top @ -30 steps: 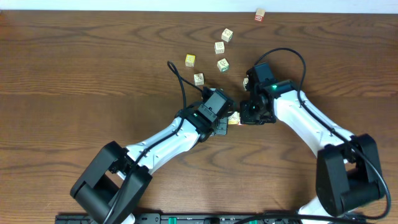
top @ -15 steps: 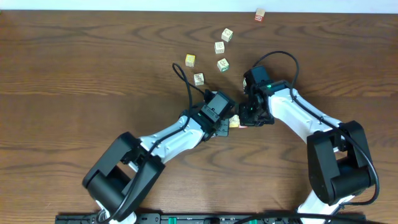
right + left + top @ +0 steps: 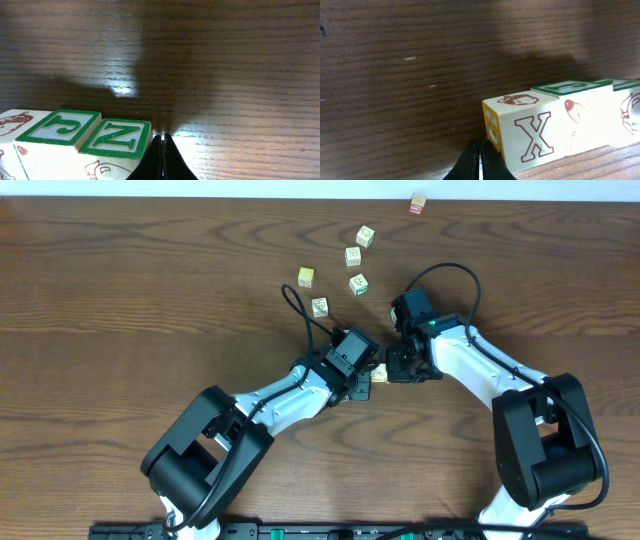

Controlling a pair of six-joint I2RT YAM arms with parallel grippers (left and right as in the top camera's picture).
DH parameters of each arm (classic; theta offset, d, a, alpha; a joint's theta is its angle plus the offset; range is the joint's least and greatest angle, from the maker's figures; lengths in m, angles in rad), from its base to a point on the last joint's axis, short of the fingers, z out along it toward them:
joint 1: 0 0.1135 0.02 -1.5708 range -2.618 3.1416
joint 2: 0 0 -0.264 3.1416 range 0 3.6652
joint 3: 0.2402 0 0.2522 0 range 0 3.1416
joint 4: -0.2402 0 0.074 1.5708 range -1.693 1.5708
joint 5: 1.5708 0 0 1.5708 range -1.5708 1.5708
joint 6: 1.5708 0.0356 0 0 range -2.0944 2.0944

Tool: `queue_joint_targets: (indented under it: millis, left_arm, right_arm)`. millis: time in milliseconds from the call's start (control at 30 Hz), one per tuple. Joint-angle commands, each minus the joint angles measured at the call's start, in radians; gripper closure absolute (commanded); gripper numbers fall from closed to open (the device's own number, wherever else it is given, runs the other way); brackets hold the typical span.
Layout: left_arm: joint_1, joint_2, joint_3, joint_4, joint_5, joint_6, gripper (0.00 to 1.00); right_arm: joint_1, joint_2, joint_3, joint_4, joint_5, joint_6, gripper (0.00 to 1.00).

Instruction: Lift 3 blocks

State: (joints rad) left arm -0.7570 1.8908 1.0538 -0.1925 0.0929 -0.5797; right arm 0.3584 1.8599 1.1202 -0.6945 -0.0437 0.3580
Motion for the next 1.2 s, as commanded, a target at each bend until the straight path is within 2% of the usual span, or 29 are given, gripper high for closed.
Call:
queue_joint_targets:
  millis: [0, 200, 367, 467, 667, 867, 900, 933, 1000, 1067, 1167]
  left_arm:
    - [-0.064, 0.016, 0.06, 0.025, 0.146, 0.003, 0.93]
    - [-0.056, 0.016, 0.06, -0.064, 0.023, 0.004, 0.93]
    - [-0.005, 0.015, 0.06, -0.107, -0.001, 0.035, 0.92]
    - [0.049, 0.015, 0.06, -0.123, -0.001, 0.051, 0.91]
    - [0.135, 0.015, 0.06, -0.159, -0.001, 0.056, 0.76]
    - [0.193, 0.015, 0.06, -0.188, -0.01, 0.121, 0.69]
    - [0.2, 0.015, 0.06, -0.189, -0.026, 0.134, 0.69]
    - [0.208, 0.014, 0.06, -0.189, -0.055, 0.143, 0.69]
    - [0.231, 0.003, 0.061, -0.196, -0.134, 0.147, 0.69]
    - [0.25, -0.026, 0.061, -0.196, -0.176, 0.182, 0.74]
    - [0.261, -0.114, 0.061, -0.196, -0.268, 0.241, 0.76]
  right_arm:
    - [0.047, -0.001, -0.004, 0.01, -0.181, 0.003, 0.98]
    - [0.04, -0.001, -0.004, -0.025, -0.039, -0.026, 0.93]
    - [0.009, -0.001, -0.004, -0.039, -0.002, -0.043, 0.9]
    - [-0.003, -0.001, -0.004, -0.039, 0.004, -0.072, 0.81]
    - [-0.018, -0.001, -0.004, -0.045, 0.082, -0.076, 0.59]
    - [-0.019, -0.001, -0.004, -0.046, 0.232, -0.075, 0.51]
    - [-0.019, -0.001, -0.004, -0.045, 0.274, -0.075, 0.53]
    - [-0.022, -0.001, -0.004, -0.041, 0.302, -0.075, 0.59]
    - [-0.035, -0.001, -0.002, -0.017, 0.333, -0.088, 0.84]
    - [-0.047, -0.001, 0.013, 0.0, 0.331, -0.134, 0.99]
    - [-0.066, -0.014, 0.04, 0.026, 0.323, -0.14, 0.99]
